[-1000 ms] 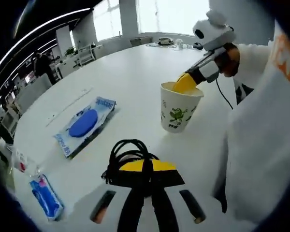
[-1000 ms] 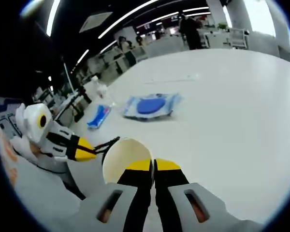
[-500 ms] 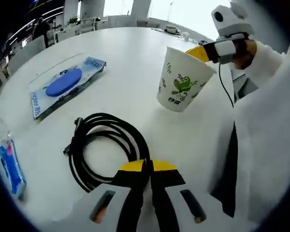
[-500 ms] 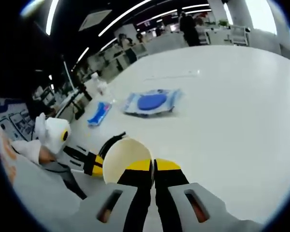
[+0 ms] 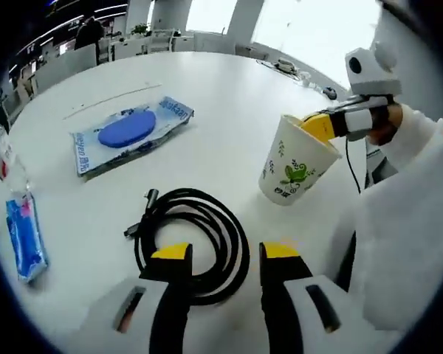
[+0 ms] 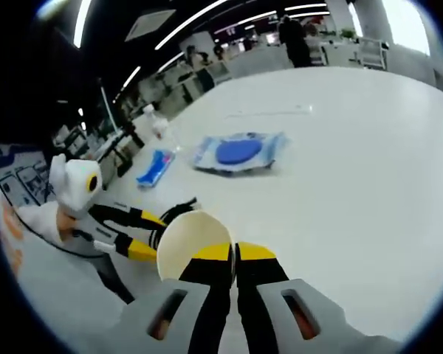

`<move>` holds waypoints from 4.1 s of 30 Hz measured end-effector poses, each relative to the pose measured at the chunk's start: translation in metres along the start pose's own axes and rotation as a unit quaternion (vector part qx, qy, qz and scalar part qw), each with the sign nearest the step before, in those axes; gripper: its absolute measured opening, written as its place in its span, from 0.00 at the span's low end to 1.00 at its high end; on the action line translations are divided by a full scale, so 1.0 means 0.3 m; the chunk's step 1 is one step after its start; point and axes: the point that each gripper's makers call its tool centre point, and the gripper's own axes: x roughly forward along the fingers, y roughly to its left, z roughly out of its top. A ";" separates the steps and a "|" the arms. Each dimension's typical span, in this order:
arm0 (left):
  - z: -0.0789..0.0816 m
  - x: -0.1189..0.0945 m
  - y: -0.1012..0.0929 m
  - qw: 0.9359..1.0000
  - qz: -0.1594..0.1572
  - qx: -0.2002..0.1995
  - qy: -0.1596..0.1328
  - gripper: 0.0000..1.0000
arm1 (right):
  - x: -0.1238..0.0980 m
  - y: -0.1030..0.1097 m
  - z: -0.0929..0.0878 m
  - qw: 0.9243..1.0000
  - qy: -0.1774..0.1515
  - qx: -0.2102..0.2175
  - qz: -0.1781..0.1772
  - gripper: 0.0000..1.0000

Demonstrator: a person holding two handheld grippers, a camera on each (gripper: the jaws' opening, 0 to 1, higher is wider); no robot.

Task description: Arrange the tabletop items into an orderly group along one side of the table until the central work area is clear of visible clutter.

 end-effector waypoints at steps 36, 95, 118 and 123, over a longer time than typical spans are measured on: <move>0.215 -0.035 -0.245 0.950 -0.030 0.309 0.028 0.00 | 0.085 0.116 0.130 0.999 0.025 -0.038 0.012 0.00; 0.373 -0.068 0.674 0.967 0.146 0.210 -0.023 0.00 | -0.006 -0.066 0.010 1.000 -0.001 -0.005 -0.016 0.14; 0.361 0.006 0.685 0.972 0.132 0.192 -0.016 0.00 | 0.017 -0.087 0.006 1.000 0.012 0.004 -0.021 0.12; 0.359 0.005 0.694 0.974 0.138 0.182 -0.017 0.00 | 0.012 -0.094 0.002 1.000 0.010 0.008 -0.023 0.13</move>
